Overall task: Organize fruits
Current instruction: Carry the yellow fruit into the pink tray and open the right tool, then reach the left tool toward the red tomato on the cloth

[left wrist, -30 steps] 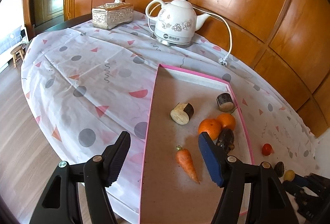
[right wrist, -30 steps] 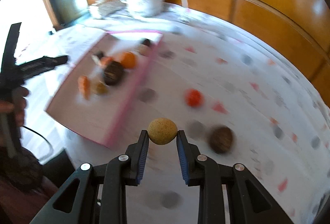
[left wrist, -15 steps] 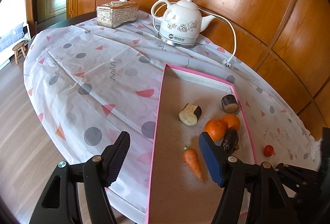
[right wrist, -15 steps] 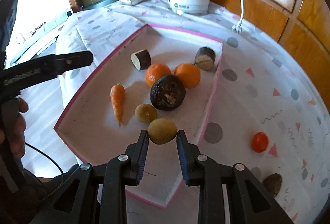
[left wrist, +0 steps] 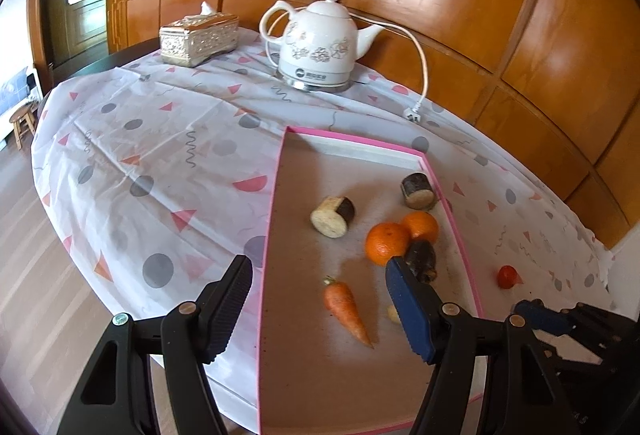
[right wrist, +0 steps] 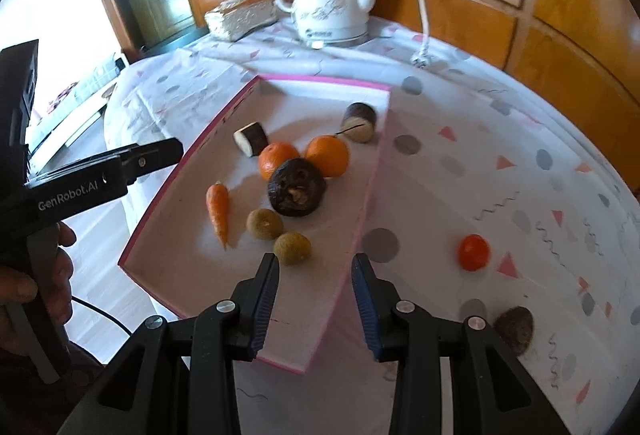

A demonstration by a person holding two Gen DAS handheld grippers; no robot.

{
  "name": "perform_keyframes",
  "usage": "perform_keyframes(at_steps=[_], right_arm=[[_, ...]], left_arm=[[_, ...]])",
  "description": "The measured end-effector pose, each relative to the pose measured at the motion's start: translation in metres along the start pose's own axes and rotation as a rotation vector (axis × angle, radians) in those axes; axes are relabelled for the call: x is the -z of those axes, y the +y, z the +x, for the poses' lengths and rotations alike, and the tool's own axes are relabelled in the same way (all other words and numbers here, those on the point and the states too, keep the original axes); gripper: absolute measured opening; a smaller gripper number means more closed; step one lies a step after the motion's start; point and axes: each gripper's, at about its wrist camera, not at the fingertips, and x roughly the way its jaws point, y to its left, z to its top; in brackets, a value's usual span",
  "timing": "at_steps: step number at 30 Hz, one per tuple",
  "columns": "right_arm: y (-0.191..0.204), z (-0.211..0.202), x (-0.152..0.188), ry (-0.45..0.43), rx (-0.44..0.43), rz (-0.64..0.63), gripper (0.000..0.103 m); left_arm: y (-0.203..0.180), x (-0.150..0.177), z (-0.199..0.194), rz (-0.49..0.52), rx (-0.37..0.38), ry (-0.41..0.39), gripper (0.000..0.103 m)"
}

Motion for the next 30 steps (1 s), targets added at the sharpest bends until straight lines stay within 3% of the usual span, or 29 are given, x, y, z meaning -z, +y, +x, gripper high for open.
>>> perform_keyframes(at_steps=[30], right_arm=[[-0.112,-0.065,0.024,-0.017,0.349,0.064,0.038]], left_arm=[[-0.062,0.01,-0.003,0.194,0.062,0.027,0.07]])
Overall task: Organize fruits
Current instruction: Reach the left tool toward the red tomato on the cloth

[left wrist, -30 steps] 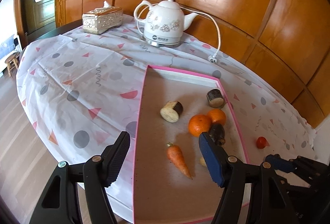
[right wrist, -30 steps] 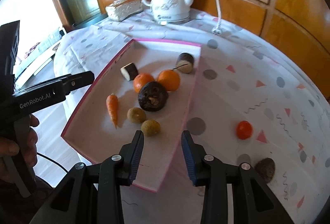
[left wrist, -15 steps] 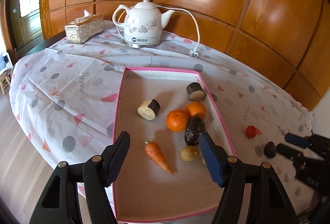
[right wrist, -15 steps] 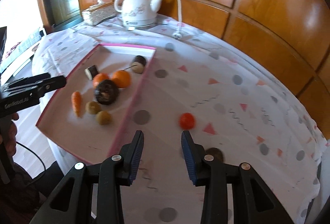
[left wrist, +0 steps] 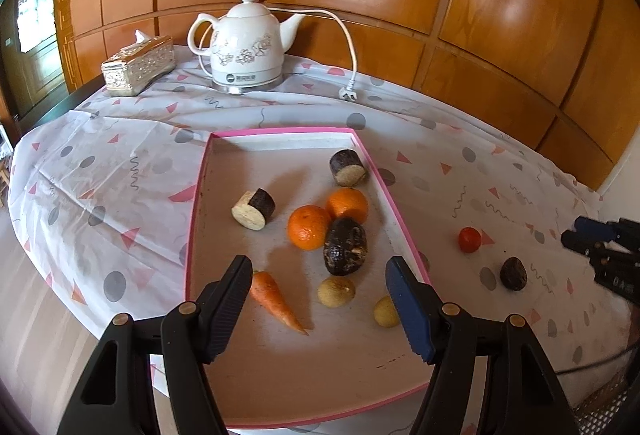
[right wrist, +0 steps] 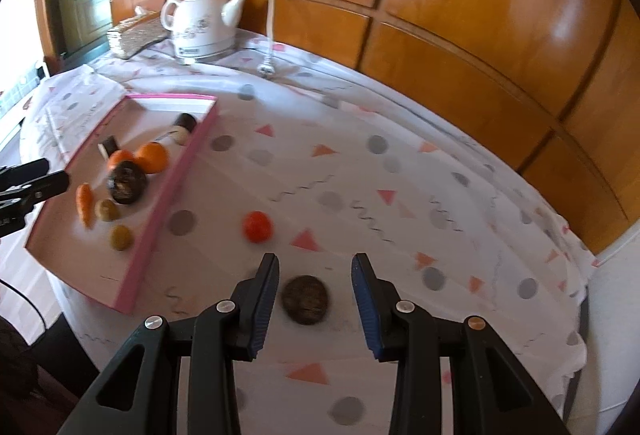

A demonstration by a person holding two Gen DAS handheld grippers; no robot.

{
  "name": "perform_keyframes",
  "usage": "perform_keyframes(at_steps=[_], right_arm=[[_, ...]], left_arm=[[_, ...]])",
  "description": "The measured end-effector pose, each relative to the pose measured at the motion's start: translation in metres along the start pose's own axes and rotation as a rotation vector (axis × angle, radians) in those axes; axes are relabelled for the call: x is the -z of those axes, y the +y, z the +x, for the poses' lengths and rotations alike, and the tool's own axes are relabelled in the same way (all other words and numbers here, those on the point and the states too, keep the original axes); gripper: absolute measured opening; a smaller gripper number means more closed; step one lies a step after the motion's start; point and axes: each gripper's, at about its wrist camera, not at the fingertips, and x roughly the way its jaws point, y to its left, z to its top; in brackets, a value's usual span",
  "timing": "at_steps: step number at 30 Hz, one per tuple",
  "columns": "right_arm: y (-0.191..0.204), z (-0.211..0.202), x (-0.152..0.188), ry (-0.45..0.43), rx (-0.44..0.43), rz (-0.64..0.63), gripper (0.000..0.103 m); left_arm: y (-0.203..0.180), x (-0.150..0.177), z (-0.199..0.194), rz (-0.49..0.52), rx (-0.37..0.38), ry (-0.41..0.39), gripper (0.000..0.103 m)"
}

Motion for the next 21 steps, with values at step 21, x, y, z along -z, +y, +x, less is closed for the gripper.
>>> perform_keyframes(at_steps=[21], right_arm=[[-0.12,0.011,0.041,0.097,0.223,0.163,0.038]], left_arm=[[-0.039,0.0,0.012,0.102,0.037,0.036,0.07]])
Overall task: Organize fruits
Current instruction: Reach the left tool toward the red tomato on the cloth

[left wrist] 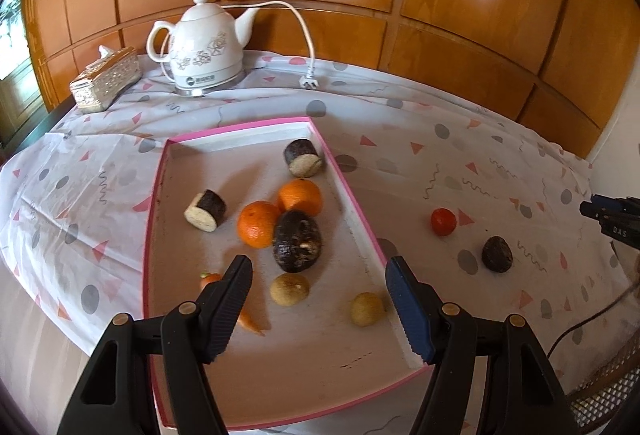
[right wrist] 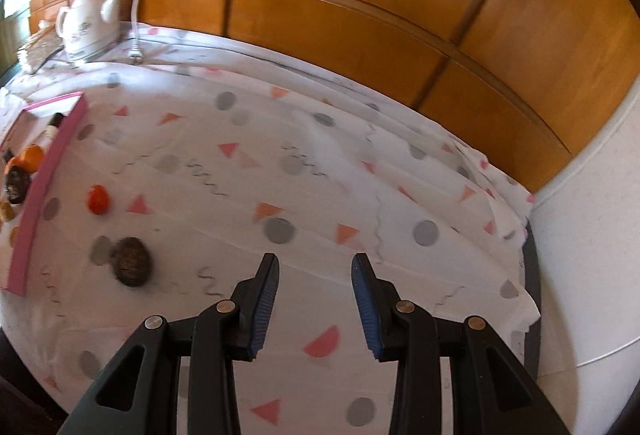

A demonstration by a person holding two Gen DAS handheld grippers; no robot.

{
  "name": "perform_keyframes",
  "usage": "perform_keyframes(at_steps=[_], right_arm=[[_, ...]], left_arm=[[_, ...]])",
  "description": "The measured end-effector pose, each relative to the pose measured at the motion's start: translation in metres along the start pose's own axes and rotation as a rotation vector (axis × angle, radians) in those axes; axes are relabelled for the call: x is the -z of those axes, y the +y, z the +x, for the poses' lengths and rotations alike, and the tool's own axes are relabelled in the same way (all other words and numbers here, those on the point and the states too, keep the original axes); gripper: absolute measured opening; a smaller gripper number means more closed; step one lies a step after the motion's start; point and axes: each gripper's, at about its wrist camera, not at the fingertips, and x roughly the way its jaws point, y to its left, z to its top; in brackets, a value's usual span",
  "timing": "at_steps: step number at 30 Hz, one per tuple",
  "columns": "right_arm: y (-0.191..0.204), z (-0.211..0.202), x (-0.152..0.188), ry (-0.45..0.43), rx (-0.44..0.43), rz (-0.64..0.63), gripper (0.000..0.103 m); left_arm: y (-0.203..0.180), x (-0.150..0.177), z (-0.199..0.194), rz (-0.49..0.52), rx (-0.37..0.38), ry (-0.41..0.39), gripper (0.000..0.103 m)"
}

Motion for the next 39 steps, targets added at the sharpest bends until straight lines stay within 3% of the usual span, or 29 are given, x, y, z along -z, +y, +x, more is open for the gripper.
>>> perform_keyframes(at_steps=[5,17,24,29,33,39], right_arm=[[-0.026,0.012,0.008,0.018,0.035,0.066,0.038],[-0.094,0.027,0.024,0.044,0.057,0.402,0.038],[-0.111,0.028,0.03,0.06,0.094,0.487,0.038],[-0.14,0.022,0.039,0.035,0.175,0.63,0.038],[-0.165,0.024,0.054,0.069,0.2,0.758,0.038],[-0.168,0.027,0.058,0.097,0.217,0.773,0.038]], left_arm=[[-0.015,-0.001,0.005,0.038,0.01,0.012,0.07],[-0.056,-0.017,0.023,0.124,0.052,0.033,0.07],[-0.083,-0.022,0.041,0.18,0.087,0.064,0.069],[-0.096,-0.024,0.057,0.201,0.103,0.095,0.064],[-0.104,-0.026,0.068,0.211,0.107,0.109,0.059],[-0.115,-0.031,0.091,0.204,0.12,0.147,0.051]])
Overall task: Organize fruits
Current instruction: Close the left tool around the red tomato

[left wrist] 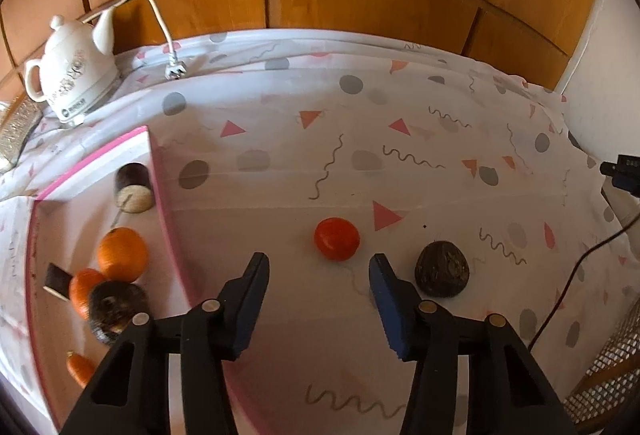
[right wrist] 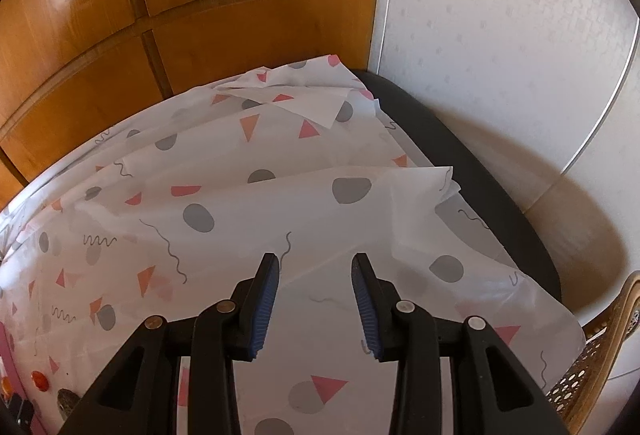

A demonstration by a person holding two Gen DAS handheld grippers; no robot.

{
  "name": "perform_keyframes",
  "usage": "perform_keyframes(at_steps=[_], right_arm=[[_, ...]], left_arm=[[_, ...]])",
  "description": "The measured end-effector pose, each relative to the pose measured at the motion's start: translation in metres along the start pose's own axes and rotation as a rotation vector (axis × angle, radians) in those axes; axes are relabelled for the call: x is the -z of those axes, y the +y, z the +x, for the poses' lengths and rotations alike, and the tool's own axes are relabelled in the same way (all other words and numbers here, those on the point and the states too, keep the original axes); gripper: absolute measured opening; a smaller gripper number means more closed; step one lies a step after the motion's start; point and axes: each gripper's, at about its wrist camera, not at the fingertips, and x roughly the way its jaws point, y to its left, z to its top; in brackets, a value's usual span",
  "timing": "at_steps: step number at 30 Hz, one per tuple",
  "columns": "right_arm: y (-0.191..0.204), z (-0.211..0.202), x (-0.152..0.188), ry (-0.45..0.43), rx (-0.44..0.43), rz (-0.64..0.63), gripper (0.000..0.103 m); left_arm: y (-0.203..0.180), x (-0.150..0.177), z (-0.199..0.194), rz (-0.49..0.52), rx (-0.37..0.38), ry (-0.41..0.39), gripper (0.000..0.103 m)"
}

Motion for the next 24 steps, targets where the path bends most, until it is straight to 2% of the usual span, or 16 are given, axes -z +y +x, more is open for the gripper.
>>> perform_keyframes(at_steps=[7,10,12,13,14,20,24], right_arm=[[0.001,0.003,-0.001,0.014,-0.017,-0.002,0.038],[0.001,0.003,-0.002,0.009,-0.019,0.005,0.038],[-0.001,0.002,-0.003,0.005,-0.024,0.017,0.038],[-0.001,0.002,-0.003,0.006,-0.027,0.019,0.038],[-0.001,0.003,-0.003,0.009,-0.03,0.018,0.038],[0.005,0.004,-0.003,0.018,-0.049,-0.011,0.038],[0.022,0.012,0.002,0.068,-0.113,-0.084,0.038]], left_arm=[[-0.009,-0.012,0.027,-0.013,0.011,0.045,0.048],[-0.012,-0.015,0.041,-0.011,-0.01,0.065,0.048],[-0.011,-0.016,0.052,-0.027,-0.007,0.096,0.041],[-0.011,-0.016,0.054,-0.023,-0.015,0.085,0.037],[-0.012,-0.016,0.054,-0.011,-0.021,0.072,0.031],[-0.005,-0.011,0.041,-0.043,0.035,0.063,0.031],[-0.001,-0.006,0.021,-0.048,0.045,0.037,0.031]])
